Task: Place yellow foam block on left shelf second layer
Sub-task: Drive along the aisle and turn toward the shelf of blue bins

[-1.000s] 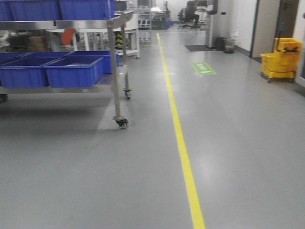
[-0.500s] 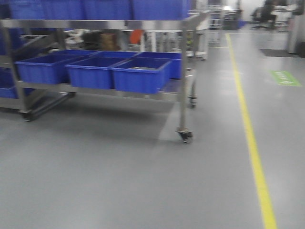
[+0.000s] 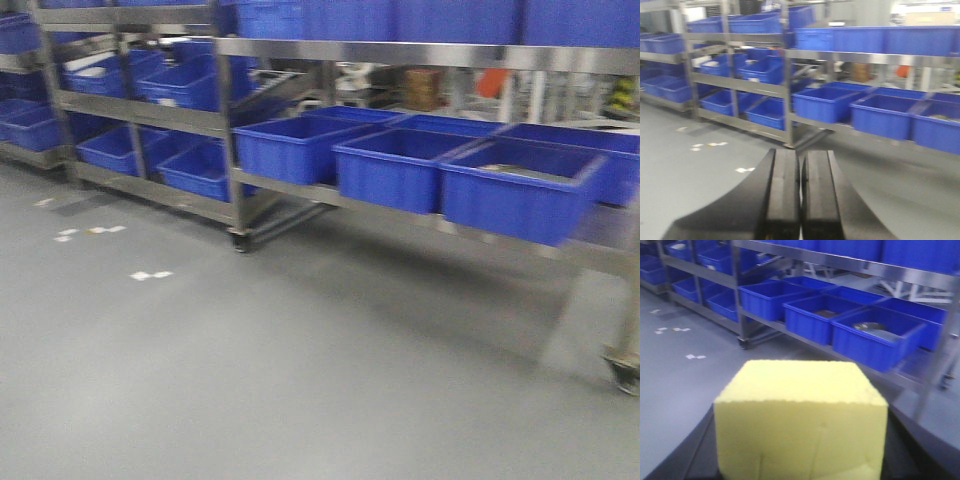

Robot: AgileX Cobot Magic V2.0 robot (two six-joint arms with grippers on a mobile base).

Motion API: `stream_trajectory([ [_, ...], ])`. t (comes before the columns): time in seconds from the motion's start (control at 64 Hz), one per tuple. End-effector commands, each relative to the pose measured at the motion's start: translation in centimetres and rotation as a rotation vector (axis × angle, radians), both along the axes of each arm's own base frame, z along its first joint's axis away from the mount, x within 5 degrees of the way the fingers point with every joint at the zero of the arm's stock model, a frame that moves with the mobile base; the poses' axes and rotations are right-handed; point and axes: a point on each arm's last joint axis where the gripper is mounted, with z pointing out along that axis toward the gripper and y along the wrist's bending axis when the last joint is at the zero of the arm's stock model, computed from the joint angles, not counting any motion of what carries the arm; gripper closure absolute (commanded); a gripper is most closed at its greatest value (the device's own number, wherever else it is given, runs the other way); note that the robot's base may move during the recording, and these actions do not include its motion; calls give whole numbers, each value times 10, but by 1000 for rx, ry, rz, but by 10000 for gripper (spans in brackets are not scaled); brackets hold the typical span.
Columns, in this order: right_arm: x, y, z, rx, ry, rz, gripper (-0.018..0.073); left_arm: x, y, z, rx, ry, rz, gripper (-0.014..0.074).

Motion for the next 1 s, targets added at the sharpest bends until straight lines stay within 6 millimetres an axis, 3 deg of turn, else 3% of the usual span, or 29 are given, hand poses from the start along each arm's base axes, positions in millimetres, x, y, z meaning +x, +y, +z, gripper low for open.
stream_trajectory([
  [0.0, 1, 0, 18, -5, -114, -2, 78, -1, 0, -1, -12, -73, -6, 472],
  [0.984, 1, 0, 18, -5, -114, -2, 78, -1, 0, -1, -12, -73, -6, 472],
])
